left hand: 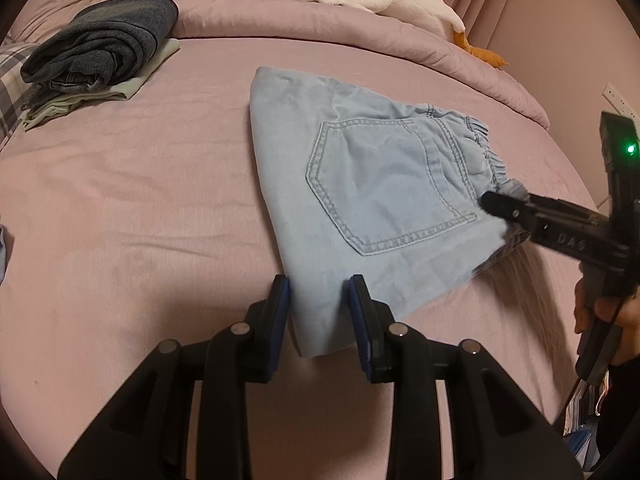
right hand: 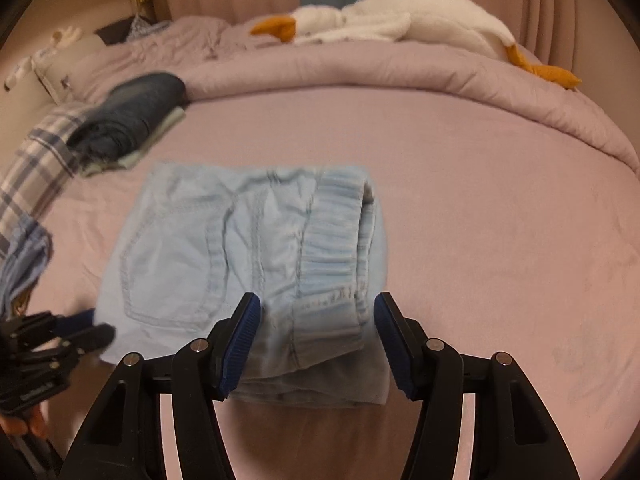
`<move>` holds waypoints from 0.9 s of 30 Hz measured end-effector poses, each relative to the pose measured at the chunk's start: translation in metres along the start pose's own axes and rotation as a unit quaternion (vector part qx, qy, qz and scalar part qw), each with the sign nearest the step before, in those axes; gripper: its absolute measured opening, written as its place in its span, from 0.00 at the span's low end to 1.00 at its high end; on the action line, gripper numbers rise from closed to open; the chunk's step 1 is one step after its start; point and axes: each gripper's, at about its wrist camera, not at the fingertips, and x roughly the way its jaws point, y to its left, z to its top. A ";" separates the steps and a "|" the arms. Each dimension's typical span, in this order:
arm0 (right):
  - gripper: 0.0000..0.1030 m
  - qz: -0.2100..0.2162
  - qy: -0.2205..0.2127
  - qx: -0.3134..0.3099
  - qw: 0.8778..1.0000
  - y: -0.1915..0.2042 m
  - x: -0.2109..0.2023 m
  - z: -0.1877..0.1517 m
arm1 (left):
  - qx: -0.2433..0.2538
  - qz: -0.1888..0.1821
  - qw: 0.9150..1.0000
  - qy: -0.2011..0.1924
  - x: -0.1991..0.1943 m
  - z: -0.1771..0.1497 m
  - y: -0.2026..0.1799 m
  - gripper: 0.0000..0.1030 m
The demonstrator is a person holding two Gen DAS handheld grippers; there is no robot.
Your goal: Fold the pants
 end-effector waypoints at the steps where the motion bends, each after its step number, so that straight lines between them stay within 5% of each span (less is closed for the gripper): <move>1: 0.58 -0.004 0.003 -0.002 1.000 0.000 0.002 -0.002 | 0.000 0.001 1.000 0.000 0.000 0.001 0.000 0.31; 11: 0.58 0.007 -0.034 0.016 0.999 -0.003 -0.029 -0.007 | -0.011 0.003 1.000 -0.010 -0.022 0.000 -0.008 0.28; 15: 0.58 0.030 -0.044 0.022 0.998 0.000 -0.050 -0.015 | -0.022 0.026 0.999 -0.034 -0.045 0.006 -0.017 0.79; 17: 0.62 0.036 -0.038 0.016 0.999 0.004 -0.058 -0.019 | -0.026 0.027 0.998 -0.051 -0.059 0.009 -0.021 0.83; 19: 0.80 0.033 -0.038 0.010 0.999 0.008 -0.065 -0.021 | -0.027 0.030 0.997 -0.062 -0.073 0.012 -0.026 0.88; 22: 0.82 0.039 -0.041 0.003 0.998 0.012 -0.077 -0.022 | -0.023 0.038 0.997 -0.069 -0.088 0.014 -0.037 1.00; 27: 0.93 0.038 -0.045 0.004 0.998 0.014 -0.093 -0.023 | -0.022 0.071 0.995 -0.066 -0.108 0.015 -0.049 0.99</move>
